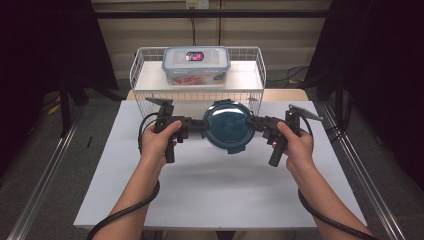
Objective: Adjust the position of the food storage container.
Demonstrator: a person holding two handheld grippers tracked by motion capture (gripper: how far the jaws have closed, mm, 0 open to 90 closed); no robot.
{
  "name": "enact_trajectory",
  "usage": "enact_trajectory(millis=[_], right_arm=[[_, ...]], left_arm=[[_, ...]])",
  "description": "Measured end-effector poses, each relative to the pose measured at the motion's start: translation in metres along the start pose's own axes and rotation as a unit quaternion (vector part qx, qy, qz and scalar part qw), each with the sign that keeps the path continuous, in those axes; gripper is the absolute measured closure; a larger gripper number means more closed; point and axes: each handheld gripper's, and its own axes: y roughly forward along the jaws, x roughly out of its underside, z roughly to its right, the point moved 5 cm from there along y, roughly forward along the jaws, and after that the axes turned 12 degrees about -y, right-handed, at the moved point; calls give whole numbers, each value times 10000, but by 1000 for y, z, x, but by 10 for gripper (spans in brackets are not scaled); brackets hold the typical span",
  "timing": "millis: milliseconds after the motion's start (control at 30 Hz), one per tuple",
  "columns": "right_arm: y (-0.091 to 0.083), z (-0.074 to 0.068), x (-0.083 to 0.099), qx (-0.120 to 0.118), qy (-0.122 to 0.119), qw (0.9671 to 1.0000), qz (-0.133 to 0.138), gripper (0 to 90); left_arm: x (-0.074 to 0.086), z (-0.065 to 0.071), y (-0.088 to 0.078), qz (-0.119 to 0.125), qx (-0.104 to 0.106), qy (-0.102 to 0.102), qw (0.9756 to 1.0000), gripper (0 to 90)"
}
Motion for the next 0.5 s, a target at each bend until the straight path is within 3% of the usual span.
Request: enact_trajectory(millis=[500], right_arm=[[6, -23, -11, -81, -124, 9999, -35, 498]], left_arm=[[-6, 15, -20, 86, 53, 70, 9999, 582]])
